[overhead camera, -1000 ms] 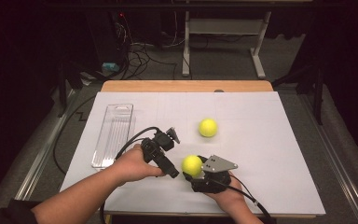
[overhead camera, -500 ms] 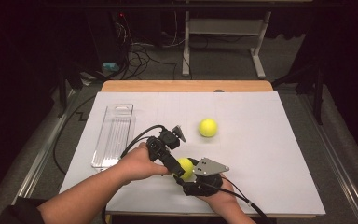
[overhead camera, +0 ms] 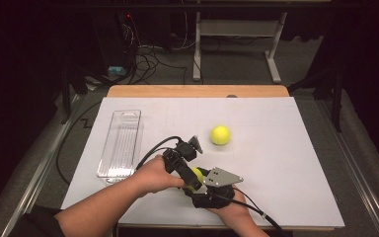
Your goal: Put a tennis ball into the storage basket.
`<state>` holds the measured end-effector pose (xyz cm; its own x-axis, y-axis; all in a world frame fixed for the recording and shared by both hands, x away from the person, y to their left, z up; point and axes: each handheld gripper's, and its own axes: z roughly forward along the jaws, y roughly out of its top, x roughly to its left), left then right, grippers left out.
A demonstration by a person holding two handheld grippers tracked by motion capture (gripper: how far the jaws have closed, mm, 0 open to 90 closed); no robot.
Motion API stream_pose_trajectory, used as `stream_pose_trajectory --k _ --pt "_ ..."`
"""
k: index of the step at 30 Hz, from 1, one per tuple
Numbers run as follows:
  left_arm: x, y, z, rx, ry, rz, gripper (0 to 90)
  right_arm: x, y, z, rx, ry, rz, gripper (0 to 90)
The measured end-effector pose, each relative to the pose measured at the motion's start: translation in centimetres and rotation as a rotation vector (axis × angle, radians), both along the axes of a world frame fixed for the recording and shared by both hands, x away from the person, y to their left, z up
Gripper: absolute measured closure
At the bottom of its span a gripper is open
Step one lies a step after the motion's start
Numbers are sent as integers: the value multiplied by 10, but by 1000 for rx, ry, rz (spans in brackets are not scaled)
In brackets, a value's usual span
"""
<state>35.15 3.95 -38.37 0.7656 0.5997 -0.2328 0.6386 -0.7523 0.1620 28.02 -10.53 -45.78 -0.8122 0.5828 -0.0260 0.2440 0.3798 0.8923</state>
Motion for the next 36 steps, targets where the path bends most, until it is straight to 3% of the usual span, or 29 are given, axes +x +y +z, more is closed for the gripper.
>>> stream_pose_trajectory --k 3,12,17,22,26,28,34,36 --pt "0 -1 -1 -7 2 2 54 0 1 1 17 -3 3 272" --pt "0 -1 1 -39 33 1 256 1 0 0 10 -8 -7 270" --pt "0 -2 1 -31 30 3 265 1 0 0 -3 -10 -12 268" --pt "-1 -4 2 -29 15 11 269 3 -2 0 17 5 4 250" --pt "1 -3 4 -21 0 19 269 5 -4 0 43 19 -8 53" --pt "2 -2 6 -18 -1 23 269 6 -6 0 50 14 -12 0" --pt "5 2 8 -5 -17 42 269 4 -20 1 55 -12 -37 0" --pt "6 4 8 -1 -22 51 268 4 -33 4 54 -20 -57 0"
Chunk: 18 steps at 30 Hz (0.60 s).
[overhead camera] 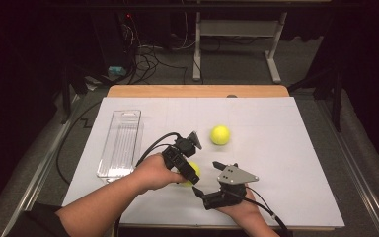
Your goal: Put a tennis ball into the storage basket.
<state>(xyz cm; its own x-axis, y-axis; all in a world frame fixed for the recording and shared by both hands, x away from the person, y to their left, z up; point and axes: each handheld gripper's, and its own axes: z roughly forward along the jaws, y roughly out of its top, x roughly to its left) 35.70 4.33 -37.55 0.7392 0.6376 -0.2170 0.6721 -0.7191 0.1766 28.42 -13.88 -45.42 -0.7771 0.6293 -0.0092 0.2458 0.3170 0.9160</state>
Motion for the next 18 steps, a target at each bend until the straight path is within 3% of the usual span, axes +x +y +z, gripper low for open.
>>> stream_pose_trajectory --k 3,6,18 --pt "1 4 2 14 -7 9 268 0 -10 1 -7 -12 -23 0" --pt "4 11 5 27 -11 21 268 1 -32 2 -19 -25 -72 0" --pt "13 37 15 65 -20 69 269 -1 -91 -3 -45 -34 -197 0"
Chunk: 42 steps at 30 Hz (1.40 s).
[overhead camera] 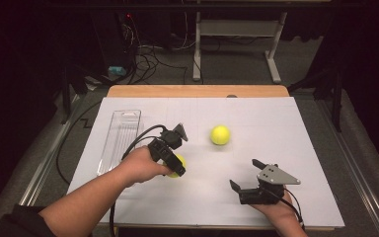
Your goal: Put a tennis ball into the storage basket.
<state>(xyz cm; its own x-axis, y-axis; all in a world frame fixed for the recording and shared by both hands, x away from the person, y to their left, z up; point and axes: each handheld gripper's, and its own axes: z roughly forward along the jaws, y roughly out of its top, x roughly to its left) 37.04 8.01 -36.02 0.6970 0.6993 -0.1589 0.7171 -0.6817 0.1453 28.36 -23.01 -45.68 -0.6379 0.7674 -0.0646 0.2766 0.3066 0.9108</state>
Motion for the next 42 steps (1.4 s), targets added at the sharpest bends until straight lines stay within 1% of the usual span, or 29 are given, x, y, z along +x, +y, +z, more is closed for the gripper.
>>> stream_pose_trajectory --k 5,6,7,10,11,12,13,14,15,17,18,19,21,22,23,24,25,26,29,31,33,34,37,38,41,42 --pt "6 15 5 14 -2 30 268 -3 -19 -3 -1 12 -41 0" --pt "6 15 5 14 -2 30 268 -3 -19 -3 -1 12 -41 0" --pt "8 21 7 14 -5 45 268 -3 -26 -4 -1 12 -54 0" --pt "11 31 10 17 -6 63 268 -4 -32 -4 3 10 -71 0" --pt "13 35 11 21 -1 66 268 -4 -34 -4 1 12 -73 0" --pt "13 35 11 21 -1 66 268 -4 -34 -4 1 12 -73 0" --pt "14 41 12 22 -7 84 268 -5 -37 -4 0 10 -80 0" --pt "14 41 12 22 -7 84 268 -5 -38 -4 1 9 -82 0" --pt "16 45 13 27 -6 87 268 -5 -39 -4 -1 10 -85 0" --pt "18 52 15 29 -9 101 268 -5 -40 -5 -3 13 -90 0" --pt "21 59 17 32 -7 115 268 -5 -41 -5 -3 14 -88 0" --pt "21 59 17 32 -7 115 268 -5 -41 -5 -1 15 -89 0" --pt "23 67 19 31 -11 131 268 -5 -42 -5 -1 17 -90 0" --pt "26 75 22 34 -15 147 268 -5 -42 -5 -1 15 -92 0" --pt "26 75 22 34 -15 147 268 -4 -42 -5 1 15 -91 0" --pt "28 82 24 37 -17 164 269 -4 -41 -6 1 16 -90 0" --pt "28 82 24 37 -17 164 268 -4 -41 -6 -2 18 -89 0" --pt "31 89 26 43 -23 182 268 -4 -41 -6 -2 19 -89 0" --pt "33 96 28 48 -24 200 268 -4 -40 -6 -8 20 -89 0" --pt "37 107 31 53 -21 226 268 -4 -40 -7 -11 17 -87 0" --pt "38 110 31 59 -19 231 268 -4 -40 -7 -12 18 -86 0" --pt "41 116 31 66 -20 244 268 -4 -40 -7 -11 21 -86 0" --pt "44 124 31 74 -23 271 268 -4 -40 -7 -15 18 -85 0" --pt "44 124 31 74 -23 271 268 -4 -40 -8 -16 18 -85 0" --pt "48 132 30 80 -24 293 268 -4 -39 -8 -17 20 -83 0" --pt "51 136 29 87 -23 307 268 -4 -39 -8 -15 21 -82 0"
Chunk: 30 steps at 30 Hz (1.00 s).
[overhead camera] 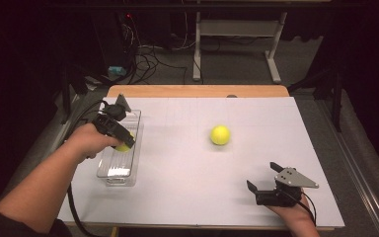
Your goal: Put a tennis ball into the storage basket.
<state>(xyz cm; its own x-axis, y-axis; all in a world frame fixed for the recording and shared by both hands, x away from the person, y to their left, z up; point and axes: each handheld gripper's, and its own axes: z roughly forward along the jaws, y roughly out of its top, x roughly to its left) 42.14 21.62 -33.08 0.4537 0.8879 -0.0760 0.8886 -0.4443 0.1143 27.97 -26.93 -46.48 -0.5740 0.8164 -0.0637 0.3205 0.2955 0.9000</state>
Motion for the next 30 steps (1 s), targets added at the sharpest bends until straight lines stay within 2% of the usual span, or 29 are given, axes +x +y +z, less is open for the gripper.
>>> stream_pose_trajectory --k 8,15,25,30 --pt "9 13 -2 19 -6 43 268 0 0 0 -6 -1 1 0" --pt "15 12 -5 23 -4 48 268 0 0 -1 -7 -3 1 0" --pt "28 9 -19 49 2 68 267 0 1 -1 -12 -1 3 0" --pt "33 9 -31 48 12 78 266 0 1 -1 -10 1 5 0"
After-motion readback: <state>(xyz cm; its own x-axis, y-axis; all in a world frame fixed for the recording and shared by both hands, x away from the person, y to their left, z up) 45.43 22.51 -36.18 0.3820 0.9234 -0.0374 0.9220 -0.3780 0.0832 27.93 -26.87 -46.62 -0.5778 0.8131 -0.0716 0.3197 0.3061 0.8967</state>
